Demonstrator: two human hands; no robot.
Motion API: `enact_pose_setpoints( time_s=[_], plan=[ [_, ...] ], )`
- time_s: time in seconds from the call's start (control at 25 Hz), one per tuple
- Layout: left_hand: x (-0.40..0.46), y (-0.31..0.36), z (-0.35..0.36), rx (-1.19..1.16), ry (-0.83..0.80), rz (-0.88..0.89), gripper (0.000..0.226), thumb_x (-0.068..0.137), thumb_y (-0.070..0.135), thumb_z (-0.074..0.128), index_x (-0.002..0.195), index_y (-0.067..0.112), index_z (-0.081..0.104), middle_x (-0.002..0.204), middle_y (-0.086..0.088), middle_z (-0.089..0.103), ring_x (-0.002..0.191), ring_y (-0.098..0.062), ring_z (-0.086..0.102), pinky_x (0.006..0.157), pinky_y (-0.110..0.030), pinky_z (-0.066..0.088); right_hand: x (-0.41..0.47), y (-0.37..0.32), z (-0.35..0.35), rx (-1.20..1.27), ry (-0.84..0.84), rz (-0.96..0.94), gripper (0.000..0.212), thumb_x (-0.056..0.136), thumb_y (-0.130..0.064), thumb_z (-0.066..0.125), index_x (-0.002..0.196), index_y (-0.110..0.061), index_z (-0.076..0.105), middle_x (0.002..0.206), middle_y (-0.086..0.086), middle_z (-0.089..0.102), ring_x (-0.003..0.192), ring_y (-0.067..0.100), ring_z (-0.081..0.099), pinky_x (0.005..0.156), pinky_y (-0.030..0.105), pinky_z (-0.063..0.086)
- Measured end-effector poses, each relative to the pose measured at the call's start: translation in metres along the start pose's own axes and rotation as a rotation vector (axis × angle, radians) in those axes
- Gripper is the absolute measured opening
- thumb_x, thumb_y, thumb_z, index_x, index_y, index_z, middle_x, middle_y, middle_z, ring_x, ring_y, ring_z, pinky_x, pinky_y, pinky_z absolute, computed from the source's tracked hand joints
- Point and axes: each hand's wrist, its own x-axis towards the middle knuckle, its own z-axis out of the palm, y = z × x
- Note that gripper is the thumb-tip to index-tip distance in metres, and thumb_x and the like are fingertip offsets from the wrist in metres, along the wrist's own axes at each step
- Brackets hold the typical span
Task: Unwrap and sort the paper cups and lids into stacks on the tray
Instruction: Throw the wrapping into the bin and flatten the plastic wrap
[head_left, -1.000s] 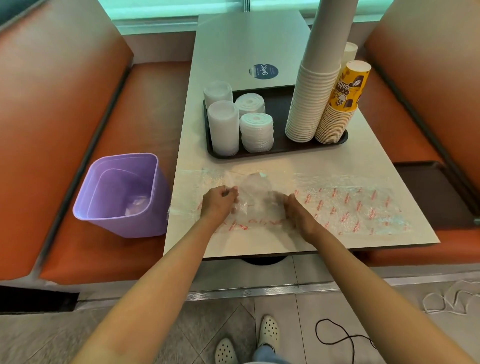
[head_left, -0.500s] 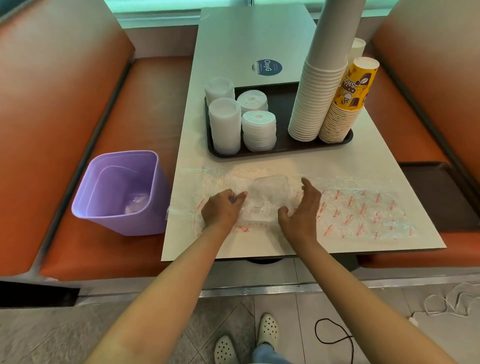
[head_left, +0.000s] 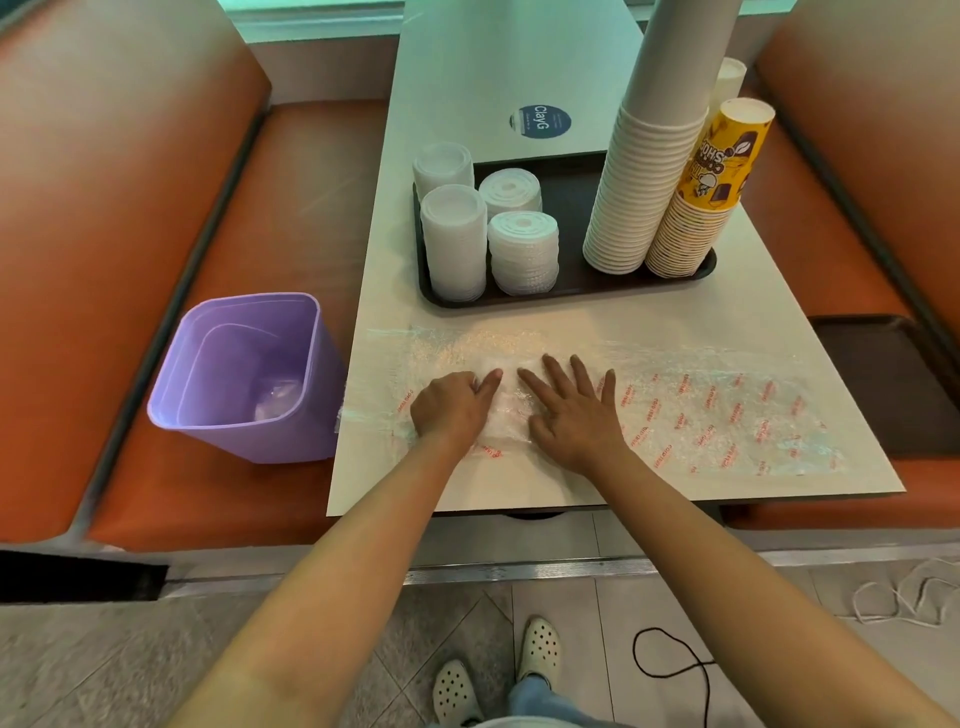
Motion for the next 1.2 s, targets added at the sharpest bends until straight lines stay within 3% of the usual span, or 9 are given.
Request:
enact_pose_setpoints(
  time_s=[0.16,0.24,0.32,0.36,0.44,0.52,0.6,0.96,1.2],
  plan=[
    [0.002,0.007,-0.003,-0.081,-0.026,-0.099,0.056,0.086,0.069,0.040,0.088,0.017,0.060,0.099,-0.006,0.067,0.091,-0.026,0.062,0.069,-0.030,0.042,0.000,0.008,0.010,0.047,0.007,0.038,0.088,0.065,-0.064,-0.006,0.150,-0.039,-0.005,0.160,-0.003,-0.011,0.146,0.025,-0.014,0.112,0.054,-0.012],
    [-0.002,0.003,-0.003,-0.094,0.116,-0.015,0.049,0.084,0.061,0.054,0.109,0.018,0.054,0.113,-0.005,0.062,0.097,-0.025,0.060,0.073,-0.032,0.046,0.001,0.007,0.010,0.022,-0.005,0.033,0.089,0.064,-0.064,-0.009,0.150,-0.039,-0.003,0.160,-0.002,-0.012,0.146,0.026,-0.014,0.112,0.055,-0.012],
    [-0.005,-0.004,0.002,0.031,0.496,0.452,0.047,0.083,0.046,0.060,0.121,0.021,0.046,0.121,-0.007,0.054,0.106,-0.024,0.055,0.077,-0.036,0.050,0.002,0.005,0.009,0.005,-0.007,0.030,0.088,0.066,-0.065,-0.009,0.150,-0.039,-0.003,0.160,-0.002,-0.012,0.146,0.027,-0.014,0.112,0.056,-0.012],
    [-0.006,-0.007,0.004,0.126,0.558,0.723,0.045,0.084,0.044,0.054,0.123,0.024,0.047,0.125,-0.006,0.053,0.114,-0.024,0.051,0.085,-0.040,0.049,0.002,0.006,0.009,-0.007,-0.009,0.029,0.085,0.069,-0.066,-0.007,0.150,-0.038,-0.003,0.160,-0.001,-0.012,0.146,0.027,-0.014,0.112,0.057,-0.011],
    [-0.009,-0.011,0.003,0.344,0.284,0.956,0.050,0.091,0.050,0.036,0.135,0.029,0.046,0.143,0.000,0.045,0.136,-0.021,0.036,0.108,-0.048,0.030,0.001,0.007,0.009,-0.023,-0.023,0.028,0.076,0.080,-0.067,0.001,0.150,-0.037,-0.006,0.160,0.000,-0.014,0.146,0.028,-0.015,0.112,0.057,-0.011],
    [-0.011,-0.014,-0.001,0.415,-0.133,0.745,0.061,0.095,0.057,0.025,0.150,0.030,0.018,0.158,0.005,0.014,0.146,-0.015,0.007,0.115,-0.051,0.000,0.001,0.006,0.009,-0.019,-0.034,0.030,0.076,0.079,-0.064,0.001,0.150,-0.037,-0.006,0.159,-0.001,-0.014,0.146,0.027,-0.016,0.112,0.056,-0.012],
    [-0.007,-0.019,-0.001,0.433,-0.267,0.597,0.068,0.095,0.059,0.020,0.150,0.029,-0.005,0.159,0.007,-0.007,0.146,-0.011,-0.008,0.113,-0.054,-0.011,0.001,0.005,0.007,-0.010,-0.045,0.034,0.072,0.083,-0.060,0.005,0.150,-0.037,-0.006,0.159,-0.001,-0.014,0.146,0.026,-0.016,0.112,0.056,-0.012],
    [-0.012,-0.011,-0.001,0.493,-0.354,0.495,0.078,0.094,0.063,0.022,0.149,0.022,-0.016,0.157,0.007,-0.019,0.144,-0.009,-0.016,0.111,-0.062,-0.009,-0.001,0.002,-0.004,0.004,-0.061,0.032,0.064,0.096,-0.051,0.030,0.151,-0.038,0.000,0.160,-0.002,-0.008,0.147,0.025,-0.010,0.114,0.056,-0.005],
    [-0.013,-0.003,-0.007,0.558,-0.393,0.468,0.082,0.092,0.066,0.022,0.149,0.021,-0.016,0.157,0.006,-0.020,0.144,-0.012,-0.016,0.109,-0.066,-0.009,0.014,0.011,-0.037,0.200,0.076,0.198,0.049,0.098,-0.040,0.039,0.143,-0.021,0.036,0.144,0.009,0.043,0.132,0.030,0.036,0.103,0.044,0.030]
  ],
)
